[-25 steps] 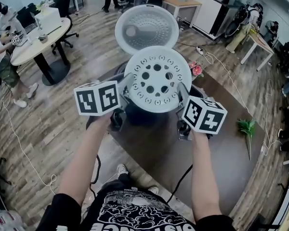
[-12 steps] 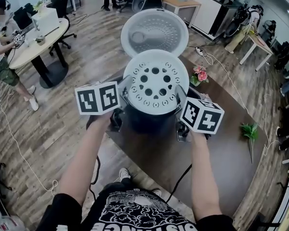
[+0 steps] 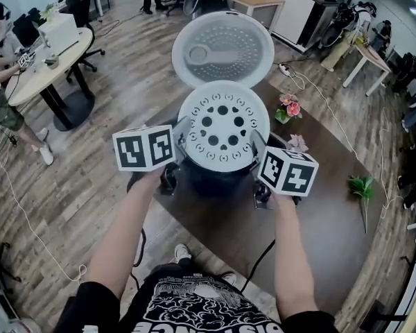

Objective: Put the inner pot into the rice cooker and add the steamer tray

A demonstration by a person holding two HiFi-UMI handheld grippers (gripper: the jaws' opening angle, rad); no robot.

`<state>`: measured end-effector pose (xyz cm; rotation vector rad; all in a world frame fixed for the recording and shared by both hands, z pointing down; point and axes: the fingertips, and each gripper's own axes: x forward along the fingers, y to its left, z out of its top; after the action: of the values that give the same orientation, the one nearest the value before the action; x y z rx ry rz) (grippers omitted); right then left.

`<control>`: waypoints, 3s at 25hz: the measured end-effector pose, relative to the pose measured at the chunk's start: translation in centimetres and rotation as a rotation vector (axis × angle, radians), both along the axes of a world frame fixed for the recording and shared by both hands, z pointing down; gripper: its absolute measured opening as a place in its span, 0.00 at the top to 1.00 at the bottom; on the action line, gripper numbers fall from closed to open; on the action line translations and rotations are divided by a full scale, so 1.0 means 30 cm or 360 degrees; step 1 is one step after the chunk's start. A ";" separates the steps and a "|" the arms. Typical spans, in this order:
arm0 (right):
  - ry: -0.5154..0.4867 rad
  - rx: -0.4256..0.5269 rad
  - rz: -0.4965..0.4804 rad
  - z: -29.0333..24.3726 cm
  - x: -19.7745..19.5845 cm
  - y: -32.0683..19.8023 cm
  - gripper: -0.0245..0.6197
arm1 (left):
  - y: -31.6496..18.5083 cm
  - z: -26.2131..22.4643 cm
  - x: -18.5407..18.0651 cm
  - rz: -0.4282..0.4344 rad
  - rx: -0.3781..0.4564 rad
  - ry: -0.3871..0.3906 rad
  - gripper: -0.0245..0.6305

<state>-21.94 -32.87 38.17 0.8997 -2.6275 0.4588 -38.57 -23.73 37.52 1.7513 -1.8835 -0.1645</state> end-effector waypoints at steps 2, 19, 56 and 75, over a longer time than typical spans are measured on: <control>0.0008 0.0006 0.0003 0.001 -0.003 0.001 0.80 | 0.000 0.005 -0.003 0.0003 -0.0005 -0.0007 0.85; 0.0047 -0.0026 0.0036 0.034 -0.019 -0.014 0.78 | -0.033 0.060 -0.011 0.0001 -0.0080 -0.0202 0.84; 0.0156 0.0172 0.0153 0.074 -0.008 -0.049 0.75 | -0.051 0.104 -0.007 -0.0043 -0.0066 -0.0346 0.78; 0.0115 0.0219 0.0083 0.011 0.076 0.001 0.70 | -0.015 0.043 0.086 -0.0001 -0.0075 -0.0353 0.70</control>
<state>-19.66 -32.84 38.51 1.0101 -2.6000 0.2553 -35.98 -24.19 38.82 1.7989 -2.0248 0.0772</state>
